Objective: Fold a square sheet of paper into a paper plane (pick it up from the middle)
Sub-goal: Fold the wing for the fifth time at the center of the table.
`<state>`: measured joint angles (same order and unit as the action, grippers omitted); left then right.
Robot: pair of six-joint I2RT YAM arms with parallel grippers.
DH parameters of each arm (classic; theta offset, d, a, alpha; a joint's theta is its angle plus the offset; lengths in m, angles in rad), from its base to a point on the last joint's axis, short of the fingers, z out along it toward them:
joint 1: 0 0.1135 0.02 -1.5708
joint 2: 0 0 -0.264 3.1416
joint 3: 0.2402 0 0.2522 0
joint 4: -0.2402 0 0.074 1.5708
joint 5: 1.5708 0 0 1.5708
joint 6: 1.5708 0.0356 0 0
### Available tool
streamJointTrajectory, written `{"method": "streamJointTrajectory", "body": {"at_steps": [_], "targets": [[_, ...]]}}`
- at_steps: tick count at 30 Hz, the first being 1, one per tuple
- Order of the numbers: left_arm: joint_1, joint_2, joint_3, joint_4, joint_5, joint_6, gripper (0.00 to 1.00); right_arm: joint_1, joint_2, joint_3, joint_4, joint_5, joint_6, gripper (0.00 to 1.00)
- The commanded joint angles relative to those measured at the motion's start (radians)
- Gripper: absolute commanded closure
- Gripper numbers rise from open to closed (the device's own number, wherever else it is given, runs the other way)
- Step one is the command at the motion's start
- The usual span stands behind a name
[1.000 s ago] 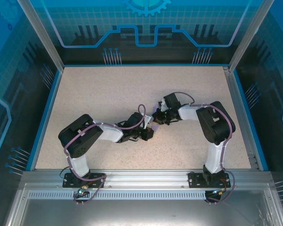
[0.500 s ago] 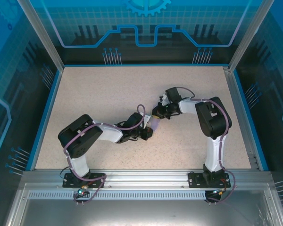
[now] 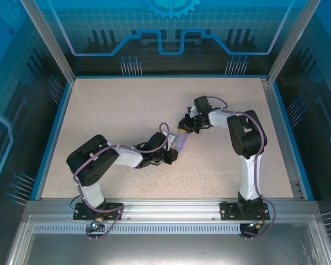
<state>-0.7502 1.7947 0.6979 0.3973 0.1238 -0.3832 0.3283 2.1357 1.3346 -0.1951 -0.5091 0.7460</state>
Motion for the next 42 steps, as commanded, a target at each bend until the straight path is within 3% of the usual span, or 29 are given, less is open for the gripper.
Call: {"method": "streamJointTrajectory", "body": {"at_steps": [1,30,35,42], "targets": [[-0.037,0.049,-0.089,-0.357,0.017,0.019,0.97,-0.062,0.071,0.049,0.048,0.181,-0.027,0.92],[-0.086,-0.002,-0.107,-0.405,0.029,0.017,0.97,-0.109,0.096,0.099,0.105,0.127,-0.007,0.9],[-0.086,0.012,-0.102,-0.4,0.027,0.016,0.96,-0.117,-0.045,-0.003,0.14,0.12,-0.026,0.9],[-0.086,0.009,-0.089,-0.404,0.021,0.018,0.96,-0.06,-0.339,-0.342,0.233,0.087,-0.002,0.9]]}}
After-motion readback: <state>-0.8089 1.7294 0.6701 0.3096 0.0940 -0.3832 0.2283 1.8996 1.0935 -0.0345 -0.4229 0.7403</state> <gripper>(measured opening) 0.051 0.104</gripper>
